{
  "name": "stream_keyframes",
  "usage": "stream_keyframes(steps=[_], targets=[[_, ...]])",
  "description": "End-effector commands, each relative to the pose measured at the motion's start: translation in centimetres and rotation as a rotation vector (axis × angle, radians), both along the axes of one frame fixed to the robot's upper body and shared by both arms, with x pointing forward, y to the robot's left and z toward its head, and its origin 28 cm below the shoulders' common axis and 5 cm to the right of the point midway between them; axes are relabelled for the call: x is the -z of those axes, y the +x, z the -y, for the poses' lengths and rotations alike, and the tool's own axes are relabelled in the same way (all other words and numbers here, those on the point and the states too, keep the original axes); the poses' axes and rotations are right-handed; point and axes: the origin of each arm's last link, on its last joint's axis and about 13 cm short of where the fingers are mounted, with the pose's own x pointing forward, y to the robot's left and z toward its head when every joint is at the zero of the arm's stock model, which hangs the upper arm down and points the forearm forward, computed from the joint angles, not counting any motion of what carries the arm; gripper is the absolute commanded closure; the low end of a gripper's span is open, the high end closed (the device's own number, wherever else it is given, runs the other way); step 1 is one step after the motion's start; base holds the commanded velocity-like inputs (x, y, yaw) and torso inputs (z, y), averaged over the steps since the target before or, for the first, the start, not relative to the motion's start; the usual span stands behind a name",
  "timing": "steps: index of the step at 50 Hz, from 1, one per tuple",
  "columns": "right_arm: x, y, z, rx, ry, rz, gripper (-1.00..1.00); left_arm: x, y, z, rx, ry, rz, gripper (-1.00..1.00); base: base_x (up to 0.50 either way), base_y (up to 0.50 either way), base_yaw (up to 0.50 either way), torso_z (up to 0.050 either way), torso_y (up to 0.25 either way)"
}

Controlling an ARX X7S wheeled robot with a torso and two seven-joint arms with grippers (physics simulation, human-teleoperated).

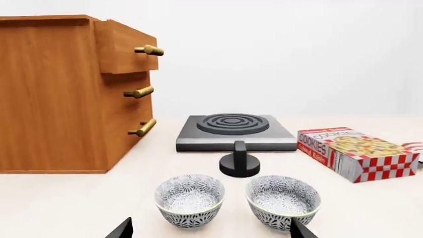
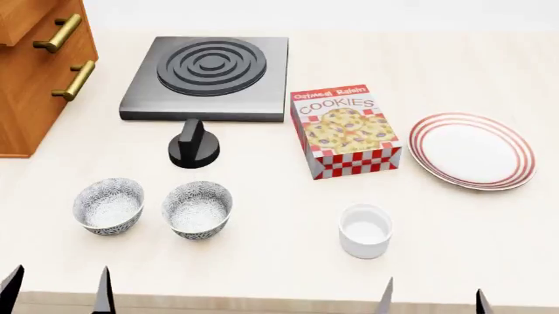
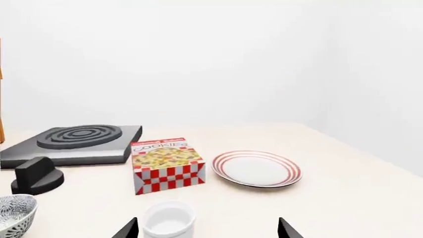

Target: Pick the akita bowl from table center and place it on the plate.

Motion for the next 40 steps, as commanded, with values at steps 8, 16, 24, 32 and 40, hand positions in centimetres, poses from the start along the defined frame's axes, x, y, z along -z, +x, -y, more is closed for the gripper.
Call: stream_keyframes(steps=[8,16,24,32,40], targets=[[-3.8,-4.0,1.7,0.128,0.007,0.168,-1.00,-1.8,-0.2,-1.1,-0.046,-0.005,0.068,-1.00,0.26,0.00,0.00,0.000,0.000],[-3.2,-3.7,1.5,0.120,0.011,0.157,-1.00,-1.6,-0.5,-1.5,-0.036,-0.027,0.077,-1.00,0.44,0.00,0.00,0.000,0.000],[-3.0,-3.8,2.1,0.130,0.020,0.160,-1.00,-1.4,-0.2,-1.7,-0.056,-0.030,0.054,-1.00,0.20,0.00,0.00,0.000,0.000],[-3.1,-4.2,2.2,0.129,0.030,0.173,-1.00,-1.1,-0.3,-1.6,-0.064,-0.029,0.045,-1.00,0.50,0.00,0.00,0.000,0.000],[-3.0,-4.3,2.3,0.157,0.042,0.179,-1.00,-1.0,-0.4,-1.7,-0.066,-0.031,0.041,-1.00,0.35,0.00,0.00,0.000,0.000]])
